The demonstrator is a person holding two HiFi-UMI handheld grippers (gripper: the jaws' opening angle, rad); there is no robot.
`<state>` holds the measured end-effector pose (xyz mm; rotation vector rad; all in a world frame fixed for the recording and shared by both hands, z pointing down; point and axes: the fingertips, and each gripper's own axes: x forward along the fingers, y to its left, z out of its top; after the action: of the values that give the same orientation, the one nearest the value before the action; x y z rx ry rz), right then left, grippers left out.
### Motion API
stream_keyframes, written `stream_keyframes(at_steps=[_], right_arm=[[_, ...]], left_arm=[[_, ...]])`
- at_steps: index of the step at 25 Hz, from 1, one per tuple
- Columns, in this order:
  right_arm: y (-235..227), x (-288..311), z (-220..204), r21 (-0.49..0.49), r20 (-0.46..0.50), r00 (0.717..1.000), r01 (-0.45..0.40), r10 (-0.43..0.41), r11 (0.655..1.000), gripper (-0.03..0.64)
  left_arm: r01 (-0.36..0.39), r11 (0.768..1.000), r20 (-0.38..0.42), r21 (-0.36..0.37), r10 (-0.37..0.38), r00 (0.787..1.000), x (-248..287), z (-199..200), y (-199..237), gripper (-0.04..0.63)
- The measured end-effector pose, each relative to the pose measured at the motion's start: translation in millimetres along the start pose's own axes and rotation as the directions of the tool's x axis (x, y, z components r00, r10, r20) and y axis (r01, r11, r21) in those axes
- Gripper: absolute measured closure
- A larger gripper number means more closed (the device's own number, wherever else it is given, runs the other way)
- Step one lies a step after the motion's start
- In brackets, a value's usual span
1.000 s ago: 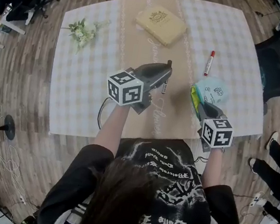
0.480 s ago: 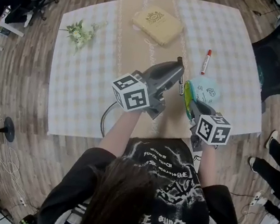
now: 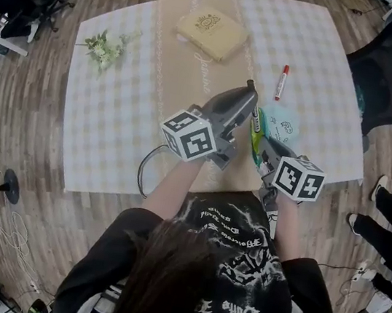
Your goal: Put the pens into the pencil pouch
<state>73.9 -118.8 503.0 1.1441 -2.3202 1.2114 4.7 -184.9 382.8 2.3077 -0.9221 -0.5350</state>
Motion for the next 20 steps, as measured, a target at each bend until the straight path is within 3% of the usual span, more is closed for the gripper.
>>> stream_keyframes(at_steps=[9,20], right_arm=[[8,-4,9,0.082,0.036,0.999,-0.036,0.034,0.996,0.575],[10,-8,25,0.052,0.078,0.997,-0.023,0.019,0.998,0.575]], left_arm=[[-0.084,0.995,-0.060,0.051,0.087,0.994,6,-30,10,0.518],[-0.096,0.981,-0.198,0.170,0.130,0.972,4,-66,11,0.518]])
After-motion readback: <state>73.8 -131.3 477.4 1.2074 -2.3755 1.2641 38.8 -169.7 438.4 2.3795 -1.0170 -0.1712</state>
